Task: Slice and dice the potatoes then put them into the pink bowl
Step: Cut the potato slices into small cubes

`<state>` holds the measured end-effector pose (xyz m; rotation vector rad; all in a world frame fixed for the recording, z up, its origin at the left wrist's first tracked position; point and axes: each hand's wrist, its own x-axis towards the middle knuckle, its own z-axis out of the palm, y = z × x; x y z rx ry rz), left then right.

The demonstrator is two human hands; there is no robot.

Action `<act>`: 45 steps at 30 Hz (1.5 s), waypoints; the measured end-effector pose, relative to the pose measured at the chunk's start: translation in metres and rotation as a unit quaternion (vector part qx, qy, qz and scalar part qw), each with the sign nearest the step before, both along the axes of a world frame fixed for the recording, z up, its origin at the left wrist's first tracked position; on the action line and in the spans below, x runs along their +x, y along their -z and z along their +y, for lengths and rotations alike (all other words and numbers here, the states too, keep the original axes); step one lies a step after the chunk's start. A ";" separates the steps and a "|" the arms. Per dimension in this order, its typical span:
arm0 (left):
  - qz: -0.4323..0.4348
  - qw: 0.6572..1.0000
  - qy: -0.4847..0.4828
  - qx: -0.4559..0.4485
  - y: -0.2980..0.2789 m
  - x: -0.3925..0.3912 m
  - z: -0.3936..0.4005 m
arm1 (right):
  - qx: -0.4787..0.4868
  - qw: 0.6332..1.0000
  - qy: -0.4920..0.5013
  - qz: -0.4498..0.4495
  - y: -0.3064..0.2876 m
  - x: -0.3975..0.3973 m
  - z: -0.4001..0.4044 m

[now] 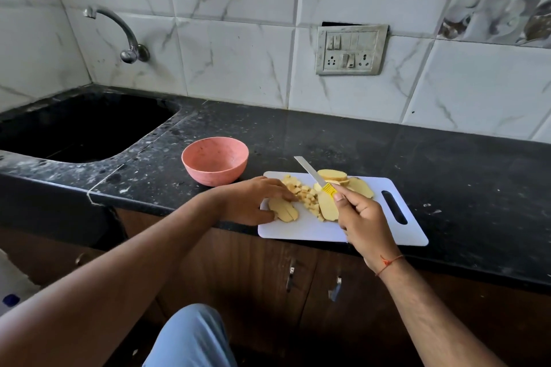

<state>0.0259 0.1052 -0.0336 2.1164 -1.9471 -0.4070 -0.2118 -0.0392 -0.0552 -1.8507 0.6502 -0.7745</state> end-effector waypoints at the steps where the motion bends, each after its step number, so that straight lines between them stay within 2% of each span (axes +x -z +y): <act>1: -0.002 1.000 0.001 -0.002 -0.002 0.000 -0.003 | -0.002 1.000 0.001 -0.002 0.001 0.000 0.000; 8: 0.015 0.999 -0.045 -0.003 -0.001 0.000 -0.001 | -0.001 1.000 0.001 0.003 0.004 0.001 -0.002; 14: 0.051 0.990 -0.118 -0.063 0.013 -0.006 0.006 | -0.019 1.000 0.003 0.014 0.002 0.001 0.001; 20: 0.159 0.980 -0.060 -0.107 0.032 0.017 0.032 | -0.088 0.994 -0.011 0.069 0.001 0.003 0.007; 23: 0.186 0.970 -0.053 -0.145 0.039 0.019 0.036 | -0.194 0.971 -0.006 0.142 -0.003 0.000 0.011; 26: 0.195 0.966 -0.051 -0.163 0.042 0.020 0.034 | -0.312 0.924 0.012 0.223 -0.004 -0.008 0.019; 29: 0.200 0.964 -0.054 -0.169 0.044 0.022 0.034 | -0.372 0.888 0.014 0.272 -0.004 -0.016 0.026; 32: 0.200 0.963 -0.061 -0.168 0.045 0.022 0.032 | -0.394 0.873 0.011 0.286 0.000 -0.018 0.030; 38: 0.231 0.957 -0.076 -0.156 0.043 0.023 0.034 | -0.402 0.867 0.011 0.294 0.006 -0.021 0.034; 45: 0.206 0.962 -0.070 -0.168 0.041 0.021 0.033 | -0.424 0.855 0.011 0.298 0.010 -0.023 0.045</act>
